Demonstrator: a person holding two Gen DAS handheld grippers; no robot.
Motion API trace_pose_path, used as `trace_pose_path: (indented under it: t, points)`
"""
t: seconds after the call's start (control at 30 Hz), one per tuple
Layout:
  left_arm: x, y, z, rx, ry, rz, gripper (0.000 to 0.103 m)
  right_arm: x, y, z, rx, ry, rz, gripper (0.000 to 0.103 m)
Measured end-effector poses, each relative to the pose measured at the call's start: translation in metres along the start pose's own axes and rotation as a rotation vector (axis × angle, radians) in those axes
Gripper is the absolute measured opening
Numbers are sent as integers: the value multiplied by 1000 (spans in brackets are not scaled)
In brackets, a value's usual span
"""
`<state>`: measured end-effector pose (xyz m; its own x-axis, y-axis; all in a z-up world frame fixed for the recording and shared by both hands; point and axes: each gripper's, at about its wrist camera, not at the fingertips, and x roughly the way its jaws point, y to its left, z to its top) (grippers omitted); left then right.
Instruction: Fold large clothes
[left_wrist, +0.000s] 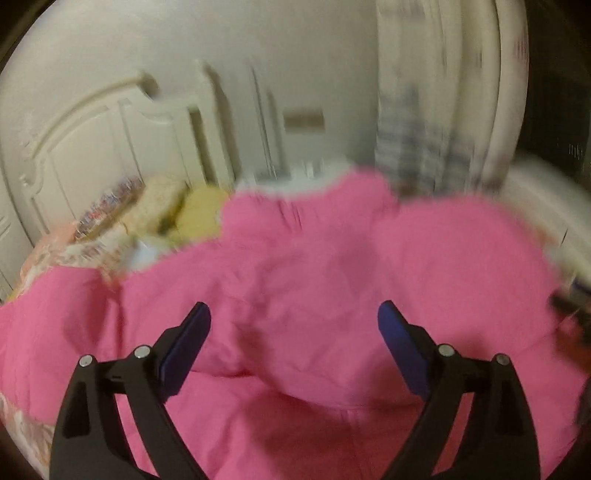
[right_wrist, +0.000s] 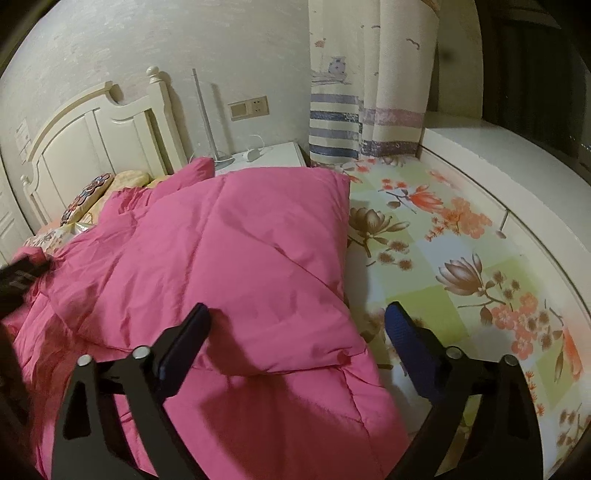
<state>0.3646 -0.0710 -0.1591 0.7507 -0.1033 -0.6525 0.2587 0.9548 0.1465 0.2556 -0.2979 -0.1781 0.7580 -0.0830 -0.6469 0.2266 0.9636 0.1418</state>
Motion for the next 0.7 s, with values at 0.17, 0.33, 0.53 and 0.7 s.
trace_pose_path:
  t: [0.17, 0.33, 0.53, 0.7]
  points:
    - [36, 2, -11, -3, 154, -28, 98, -6, 22, 27, -102, -2, 23, 82]
    - [39, 11, -19, -30, 148, -56, 101, 31, 60, 54, -302, 14, -41, 77]
    - [43, 13, -19, -56, 141, -86, 101, 87, 66, 39, -365, 179, -62, 78]
    - [43, 12, -19, -52, 132, -80, 101, 83, 60, 58, -343, 244, -5, 79]
